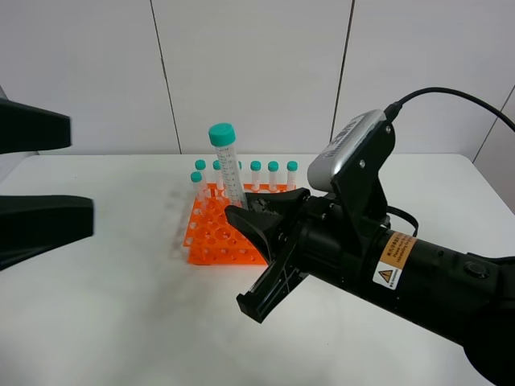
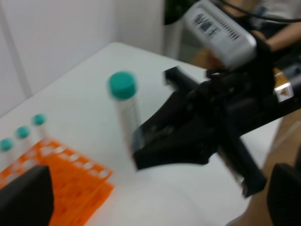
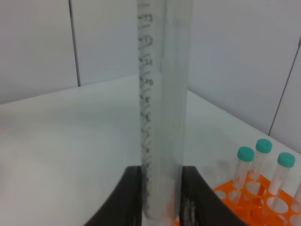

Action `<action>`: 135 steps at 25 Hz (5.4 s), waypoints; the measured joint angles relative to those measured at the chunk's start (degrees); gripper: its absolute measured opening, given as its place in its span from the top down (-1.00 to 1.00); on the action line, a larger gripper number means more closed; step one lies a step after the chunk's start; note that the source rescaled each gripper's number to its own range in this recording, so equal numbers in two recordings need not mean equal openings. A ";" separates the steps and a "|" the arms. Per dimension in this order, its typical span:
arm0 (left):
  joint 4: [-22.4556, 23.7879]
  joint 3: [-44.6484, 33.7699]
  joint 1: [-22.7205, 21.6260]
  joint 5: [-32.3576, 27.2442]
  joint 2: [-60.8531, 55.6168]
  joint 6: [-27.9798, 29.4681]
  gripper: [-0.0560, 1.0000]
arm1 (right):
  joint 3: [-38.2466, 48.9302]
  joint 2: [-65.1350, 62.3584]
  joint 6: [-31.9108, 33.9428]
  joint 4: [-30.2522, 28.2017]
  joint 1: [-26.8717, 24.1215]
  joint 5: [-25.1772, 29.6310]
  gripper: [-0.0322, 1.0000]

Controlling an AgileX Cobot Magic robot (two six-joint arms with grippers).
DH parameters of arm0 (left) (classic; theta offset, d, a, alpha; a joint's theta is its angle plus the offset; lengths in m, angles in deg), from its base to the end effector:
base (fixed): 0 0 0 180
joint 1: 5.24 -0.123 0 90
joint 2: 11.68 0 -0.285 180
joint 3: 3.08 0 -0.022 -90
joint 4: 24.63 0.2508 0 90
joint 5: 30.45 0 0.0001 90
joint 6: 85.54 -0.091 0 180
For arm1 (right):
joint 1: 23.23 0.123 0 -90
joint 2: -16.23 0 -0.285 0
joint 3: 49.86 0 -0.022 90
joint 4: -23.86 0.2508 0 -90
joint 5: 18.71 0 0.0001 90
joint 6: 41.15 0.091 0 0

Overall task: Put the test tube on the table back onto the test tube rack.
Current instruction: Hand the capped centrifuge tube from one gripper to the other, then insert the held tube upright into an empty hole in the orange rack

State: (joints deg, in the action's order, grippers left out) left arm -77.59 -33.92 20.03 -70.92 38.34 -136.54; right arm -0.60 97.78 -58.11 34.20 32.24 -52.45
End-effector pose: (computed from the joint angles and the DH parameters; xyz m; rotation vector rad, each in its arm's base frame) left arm 0.1019 -0.1003 0.3788 0.8647 1.6989 -0.7438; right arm 0.1504 0.2025 0.2457 -0.8487 1.5067 0.5267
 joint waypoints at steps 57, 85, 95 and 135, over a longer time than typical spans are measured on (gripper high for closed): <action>-38.89 0.17 0.00 3.17 24.56 -41.90 0.89 | 0.00 0.00 -1.69 -0.02 0.00 0.82 0.88; -44.46 0.17 0.00 7.88 24.63 -43.36 0.89 | 0.00 0.00 -4.78 5.41 0.00 4.61 -1.00; -44.48 0.17 0.00 10.55 24.63 -43.36 0.89 | 0.00 -4.92 -15.69 17.10 -6.14 12.67 -1.00; -43.18 0.17 0.00 10.55 24.63 -43.36 0.89 | -21.58 -5.91 0.15 -1.78 -61.56 69.32 -0.87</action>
State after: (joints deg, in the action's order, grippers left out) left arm -120.77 -33.75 20.03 -60.37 62.96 -179.90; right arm -22.18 91.88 -57.96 32.42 -29.32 16.86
